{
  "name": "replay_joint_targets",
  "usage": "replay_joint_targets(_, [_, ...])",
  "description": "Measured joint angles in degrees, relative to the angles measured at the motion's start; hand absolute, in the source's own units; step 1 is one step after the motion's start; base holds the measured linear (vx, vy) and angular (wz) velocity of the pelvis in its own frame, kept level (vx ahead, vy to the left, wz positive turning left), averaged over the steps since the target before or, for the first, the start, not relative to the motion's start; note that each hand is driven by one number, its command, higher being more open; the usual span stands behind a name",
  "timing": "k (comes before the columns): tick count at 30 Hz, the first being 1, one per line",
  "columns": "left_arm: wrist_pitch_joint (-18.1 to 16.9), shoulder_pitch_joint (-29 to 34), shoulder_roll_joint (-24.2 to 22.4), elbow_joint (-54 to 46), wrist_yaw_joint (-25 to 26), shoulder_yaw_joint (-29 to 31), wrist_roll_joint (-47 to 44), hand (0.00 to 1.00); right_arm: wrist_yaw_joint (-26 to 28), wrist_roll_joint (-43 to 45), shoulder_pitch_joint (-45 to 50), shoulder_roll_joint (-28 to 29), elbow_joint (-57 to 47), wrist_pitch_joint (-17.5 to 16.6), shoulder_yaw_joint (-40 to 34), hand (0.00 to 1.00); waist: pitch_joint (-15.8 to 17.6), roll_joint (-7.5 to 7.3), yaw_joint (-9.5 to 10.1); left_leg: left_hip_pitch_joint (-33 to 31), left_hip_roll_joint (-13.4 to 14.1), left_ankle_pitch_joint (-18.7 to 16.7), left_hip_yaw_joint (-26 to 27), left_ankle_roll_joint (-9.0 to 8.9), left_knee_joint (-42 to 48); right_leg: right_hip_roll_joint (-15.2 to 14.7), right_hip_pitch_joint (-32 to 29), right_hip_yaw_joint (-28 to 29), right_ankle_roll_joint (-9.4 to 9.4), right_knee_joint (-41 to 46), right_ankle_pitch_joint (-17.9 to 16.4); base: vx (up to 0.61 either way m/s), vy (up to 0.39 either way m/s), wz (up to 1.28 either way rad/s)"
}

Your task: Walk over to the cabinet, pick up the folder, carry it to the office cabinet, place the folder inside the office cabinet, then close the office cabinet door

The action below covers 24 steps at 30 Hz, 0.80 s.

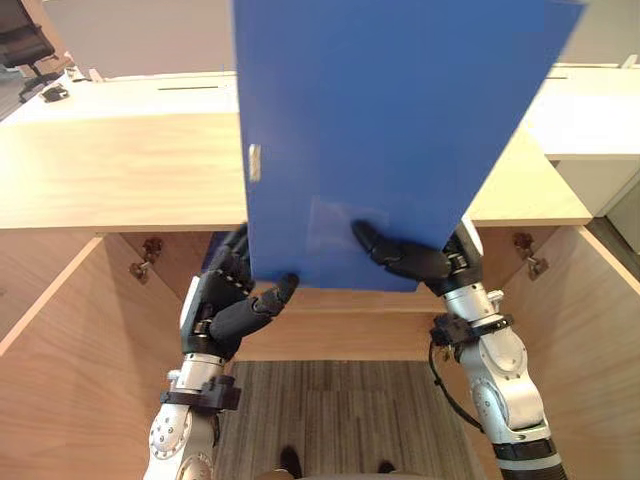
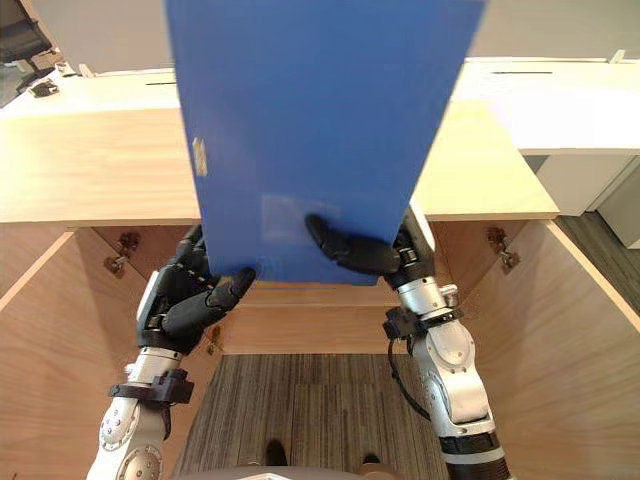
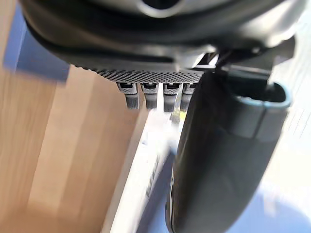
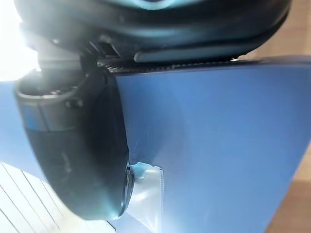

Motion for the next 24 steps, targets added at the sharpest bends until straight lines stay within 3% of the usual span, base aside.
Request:
replay_joint_targets(3, [-0.04,0.82,-2.19,5.64,4.51,7.84,1.02,1.0,-0.57,-1.99,1.59,0.02,-1.28,-0.3,-1.77,0.0,0.0,-0.01,0.02,-0.28,-0.01,0.0,-0.29,0.0,-0.01,0.0,-0.01,-0.31,0.0,-0.25,0.0,0.01,-0.005,0.05])
replay_joint_targets(6, [-0.07,2.25,-2.63,11.48,7.57,11.99,3.13,1.0,-0.89,-4.54,2.93,-0.29,-1.28,-0.28,-2.01,0.0,0.0,-0.02,0.11,-0.82,-0.06,0.05,-1.02,-0.08,-0.02,-0.03,-0.03,-1.09,-0.01,-0.5,-0.01,0.0,-0.005,0.11])
replay_joint_targets(10, [0.12,2.32,-2.49,23.73,8.54,13.98,5.27,1.0,-0.74,-6.65,3.54,-1.41,-0.08,-0.24,0.98,0.0,0.01,-0.04,0.12,-1.67,-0.05,0.32,-1.73,-0.14,-0.03,-0.01,-0.49,-1.85,-0.05,-0.57,-0.03,-0.02,-0.006,0.11])
replay_joint_targets(13, [1.79,0.72,-1.35,40.52,8.7,13.87,10.07,1.0,-0.35,-10.42,3.22,-4.44,3.92,-0.24,7.29,0.0,0.26,-0.15,0.09,-3.5,0.08,0.49,-1.74,-0.15,0.19,0.01,-2.62,-1.85,-0.06,0.21,-0.02,-0.01,0.003,0.0])
replay_joint_targets(15, [2.12,-0.71,-0.38,46.58,8.67,13.21,11.37,1.0,-0.3,-12.03,2.05,-5.66,6.18,-0.28,9.72,0.0,1.07,-0.25,0.08,-5.03,0.2,0.66,-1.71,-0.33,0.48,0.03,-4.62,-1.71,-0.16,1.24,-0.08,-0.02,0.009,-0.01])
replay_joint_targets(17, [3.75,-4.82,1.83,55.33,8.51,11.4,14.25,1.0,-1.2,-17.06,-2.8,-7.5,11.55,-0.22,13.76,0.0,4.87,-0.62,0.14,-9.96,0.71,0.11,-1.79,0.07,4.87,-0.03,-9.21,-1.51,-0.67,5.35,-0.61,-0.1,0.015,0.0])
replay_joint_targets(19, [4.42,-8.65,2.78,59.76,8.04,10.35,15.97,1.0,-2.43,-23.01,-9.1,-9.37,17.43,0.27,17.5,0.0,10.63,-0.54,0.25,-17.28,1.96,-3.36,-2.4,0.41,14.83,-0.16,-14.86,-1.37,-0.77,11.68,-2.41,-0.17,0.006,0.03])
replay_joint_targets(24, [4.45,-11.01,3.62,60.58,8.18,9.23,15.95,1.0,-3.92,-28.2,-15.02,-11.67,22.55,1.08,19.48,0.0,18.0,1.78,1.56,-30.45,4.2,-10.81,-3.13,0.13,32.52,-0.51,-27.67,-0.22,-0.95,28.36,-9.1,-0.2,0.033,-0.02])
